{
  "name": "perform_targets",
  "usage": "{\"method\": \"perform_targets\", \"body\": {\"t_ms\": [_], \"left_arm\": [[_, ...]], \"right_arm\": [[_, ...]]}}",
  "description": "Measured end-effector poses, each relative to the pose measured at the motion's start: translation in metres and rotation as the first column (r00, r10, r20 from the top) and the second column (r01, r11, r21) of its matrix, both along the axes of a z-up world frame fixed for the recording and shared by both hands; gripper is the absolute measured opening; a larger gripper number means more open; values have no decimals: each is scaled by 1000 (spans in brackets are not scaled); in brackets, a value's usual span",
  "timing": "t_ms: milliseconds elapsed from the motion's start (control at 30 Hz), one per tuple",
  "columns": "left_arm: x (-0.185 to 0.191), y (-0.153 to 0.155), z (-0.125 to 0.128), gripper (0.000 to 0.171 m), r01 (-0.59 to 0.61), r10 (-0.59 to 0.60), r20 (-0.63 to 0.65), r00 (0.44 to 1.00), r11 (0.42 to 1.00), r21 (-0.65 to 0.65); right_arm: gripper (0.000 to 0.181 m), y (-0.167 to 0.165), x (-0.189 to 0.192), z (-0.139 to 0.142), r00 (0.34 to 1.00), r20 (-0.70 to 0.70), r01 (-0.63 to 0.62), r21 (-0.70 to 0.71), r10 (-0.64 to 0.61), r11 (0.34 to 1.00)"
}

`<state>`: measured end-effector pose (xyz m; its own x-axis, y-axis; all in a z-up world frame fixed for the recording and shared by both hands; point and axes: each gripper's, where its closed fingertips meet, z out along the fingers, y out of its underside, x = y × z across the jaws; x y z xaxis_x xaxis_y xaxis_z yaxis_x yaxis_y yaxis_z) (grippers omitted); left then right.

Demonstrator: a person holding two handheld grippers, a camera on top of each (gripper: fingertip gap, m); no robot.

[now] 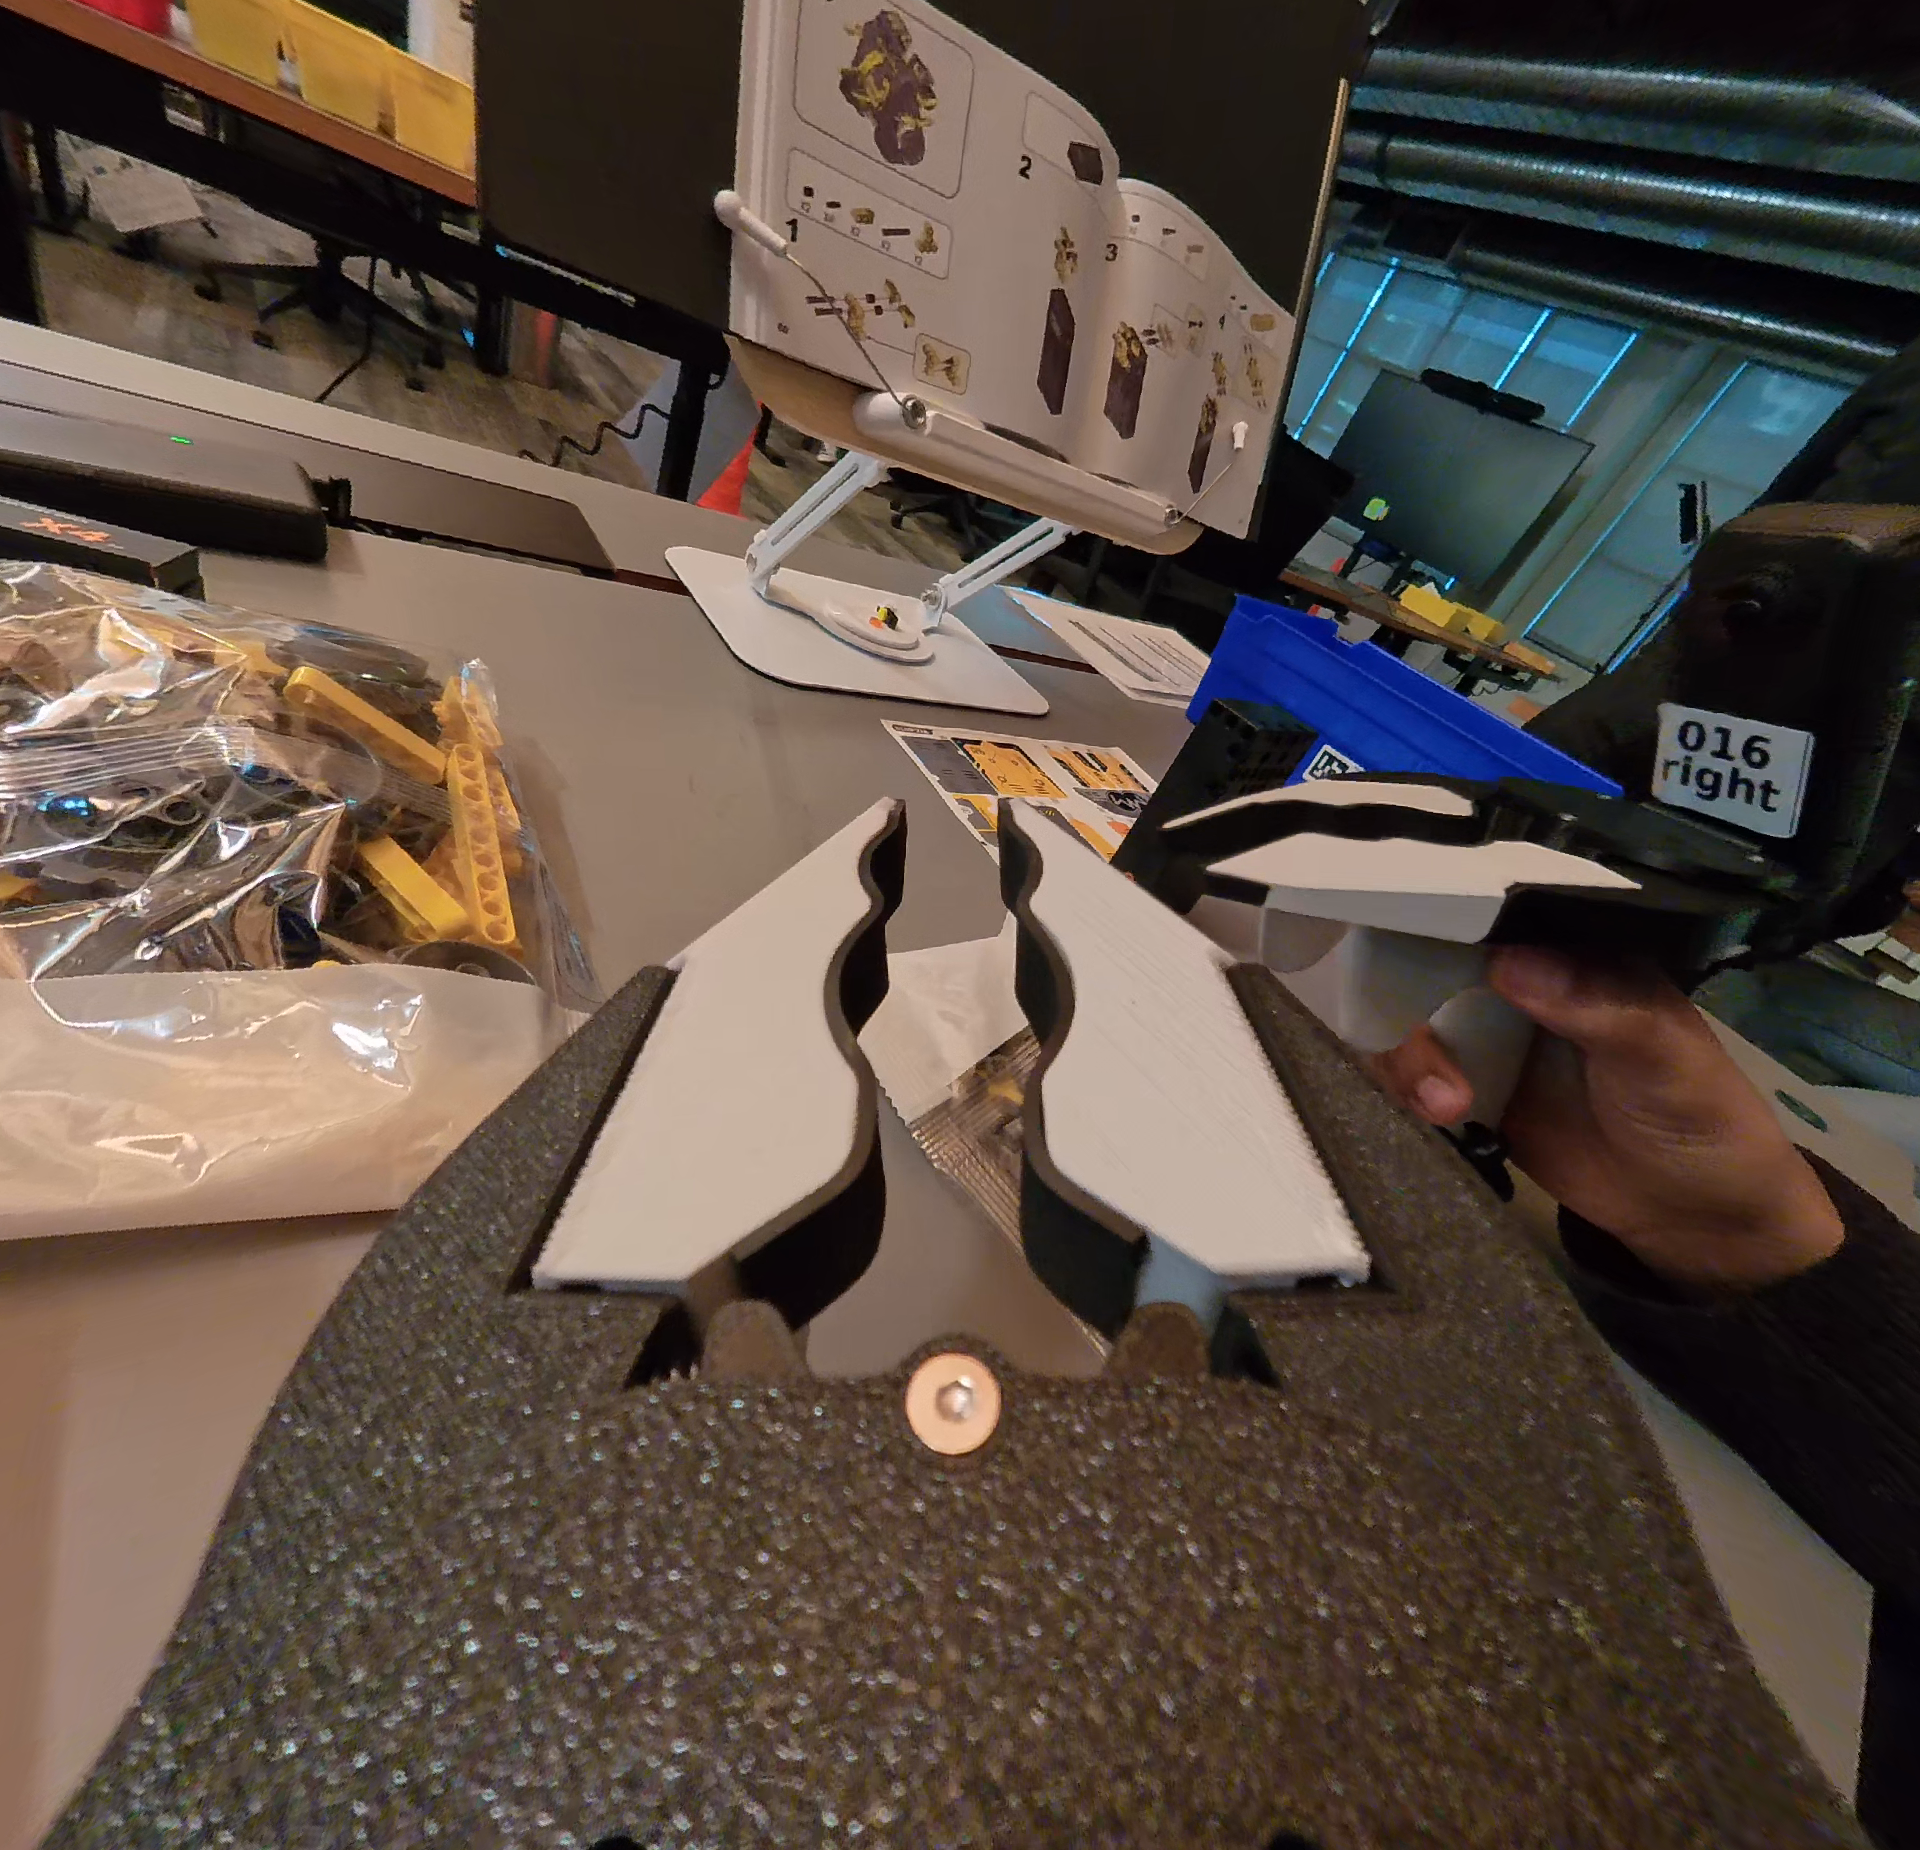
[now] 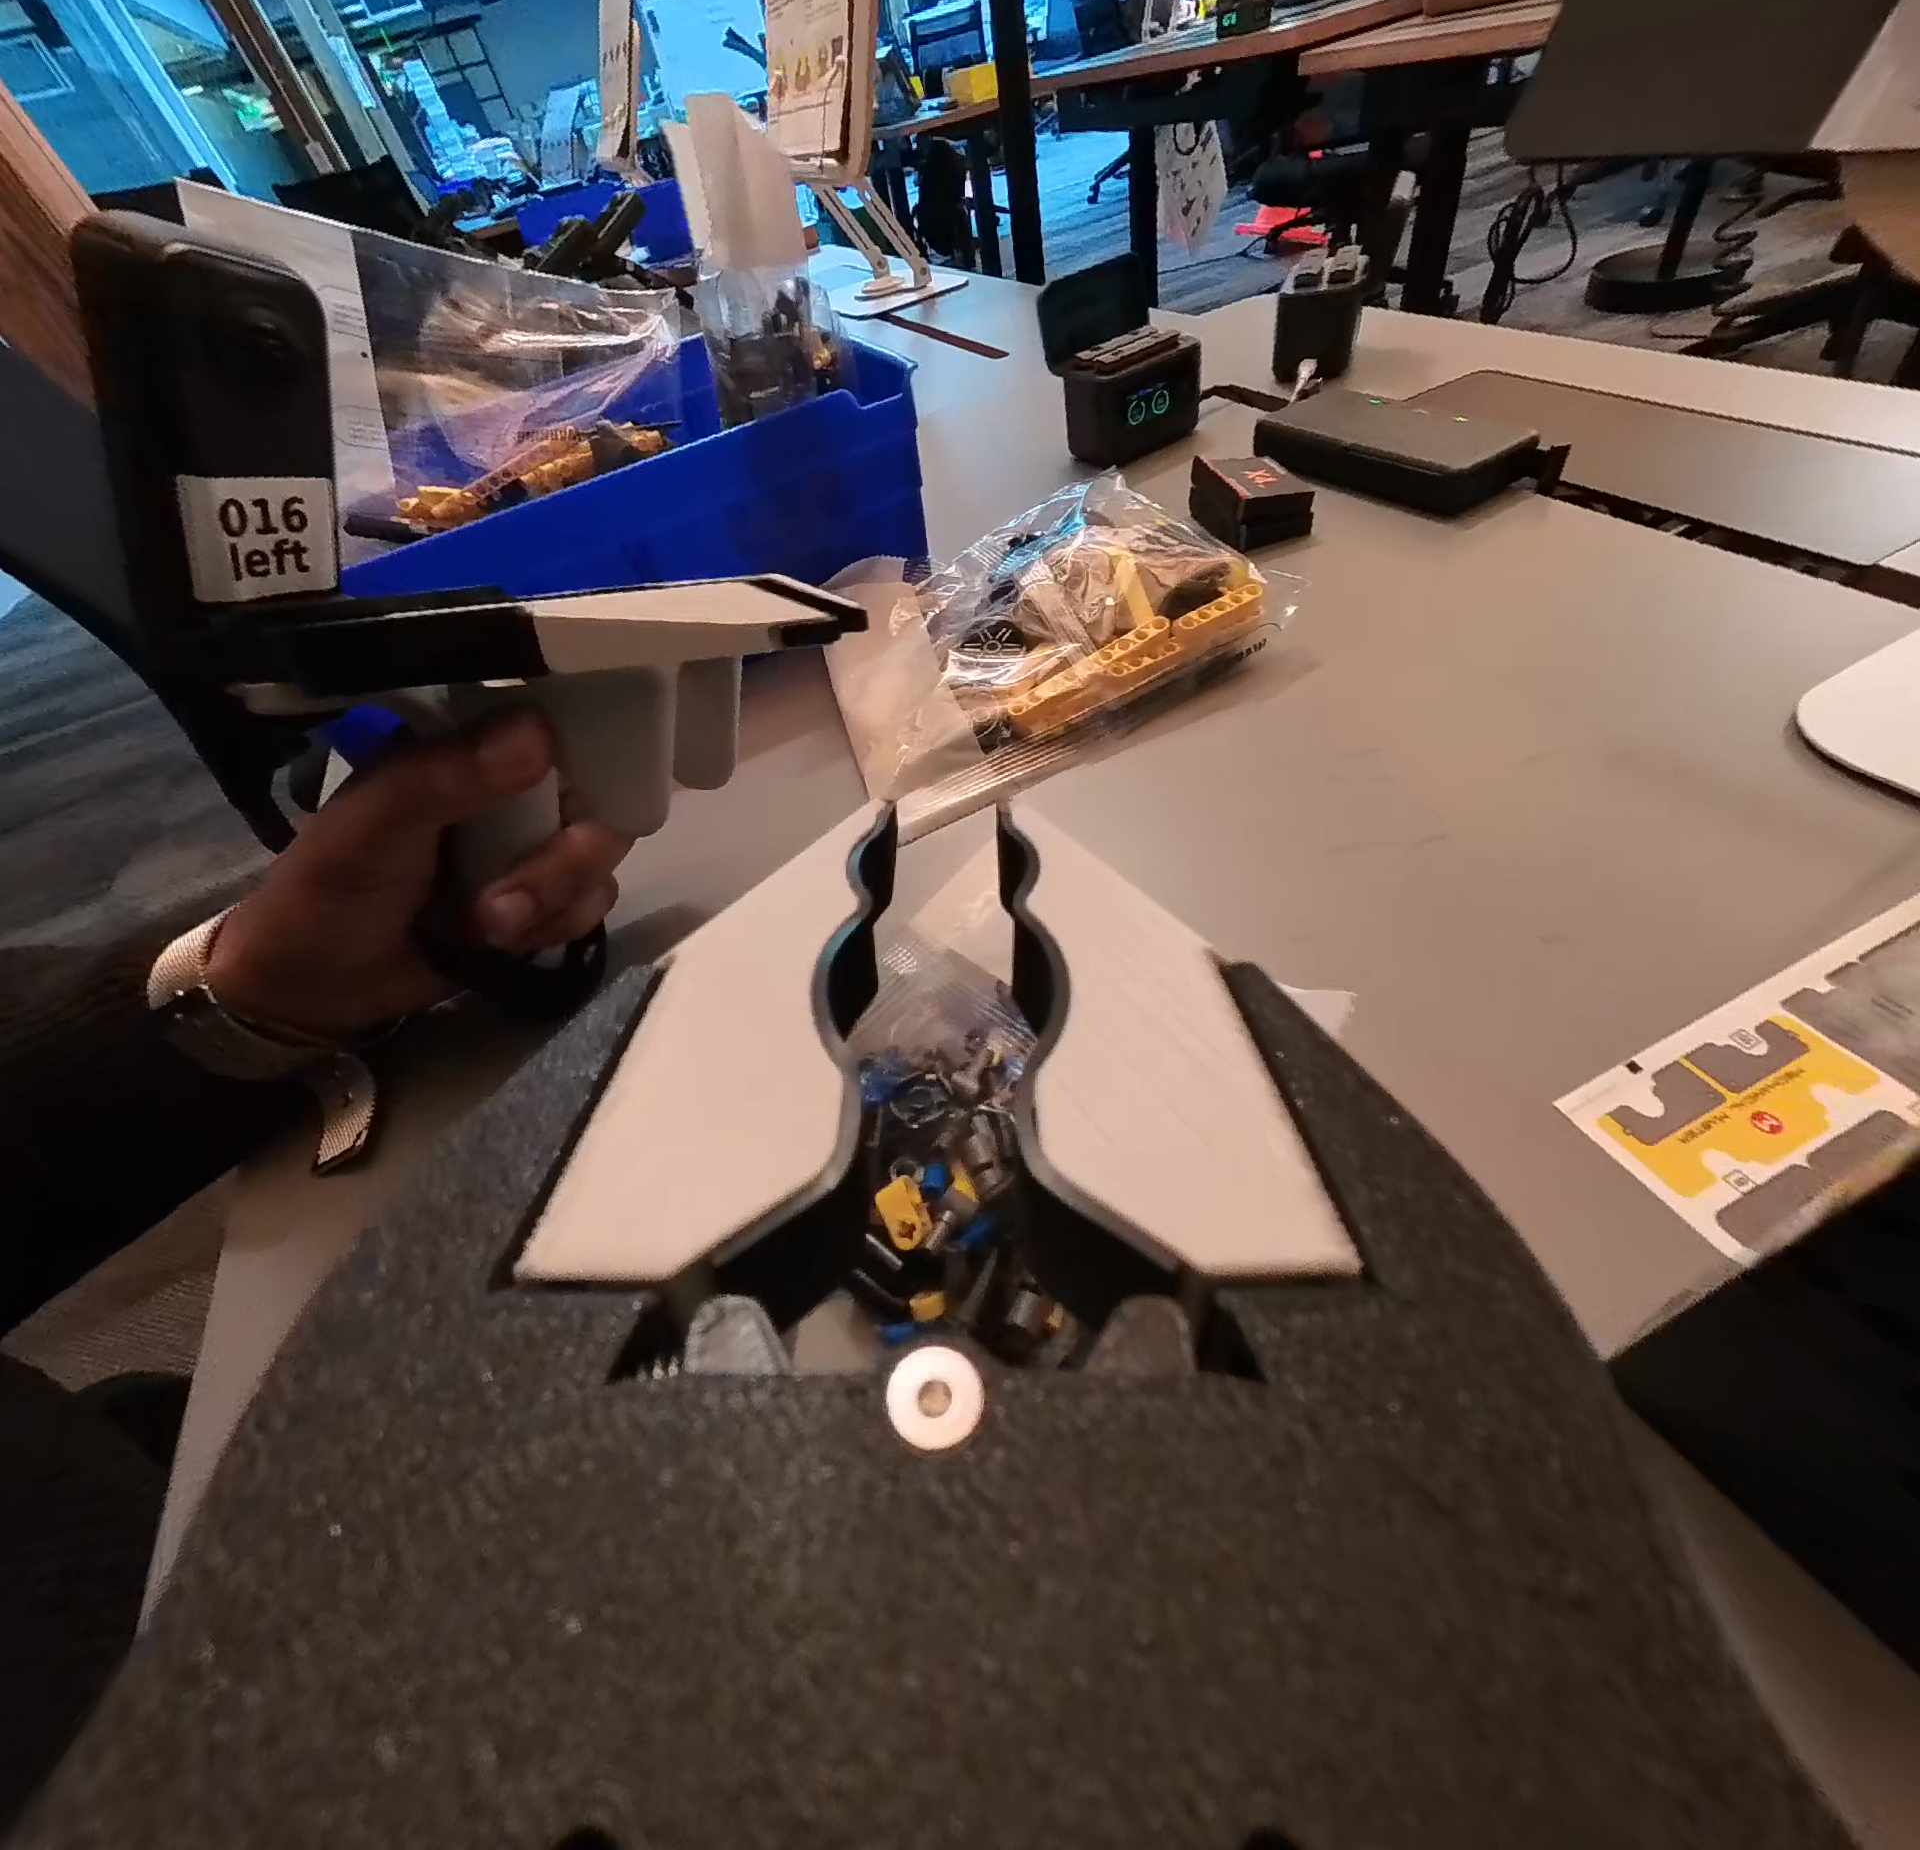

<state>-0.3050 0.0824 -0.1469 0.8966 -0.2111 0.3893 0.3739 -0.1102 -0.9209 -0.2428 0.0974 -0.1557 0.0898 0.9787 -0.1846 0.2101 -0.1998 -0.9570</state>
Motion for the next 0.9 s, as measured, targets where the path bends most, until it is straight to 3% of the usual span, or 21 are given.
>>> {"method": "perform_targets", "body": {"t_ms": [467,667,800,900], "left_arm": [[1,0,0,16,7,-7,-1,1000,1000,-3],[1,0,0,16,7,-7,-1,1000,1000,-2],[2,-1,0,16,7,-7,-3,1000,1000,1],[2,-1,0,17,7,-7,-4,1000,1000,0]], "right_arm": [[18,0,-2,-7,1000,14,-15,-35,16,999],[18,31,14,-5,991,13,132,-79,-132,988],[18,34,21,8,990,-68,108,-181,-122,978],[18,32,19,2,993,-18,114,-138,-118,984]]}}
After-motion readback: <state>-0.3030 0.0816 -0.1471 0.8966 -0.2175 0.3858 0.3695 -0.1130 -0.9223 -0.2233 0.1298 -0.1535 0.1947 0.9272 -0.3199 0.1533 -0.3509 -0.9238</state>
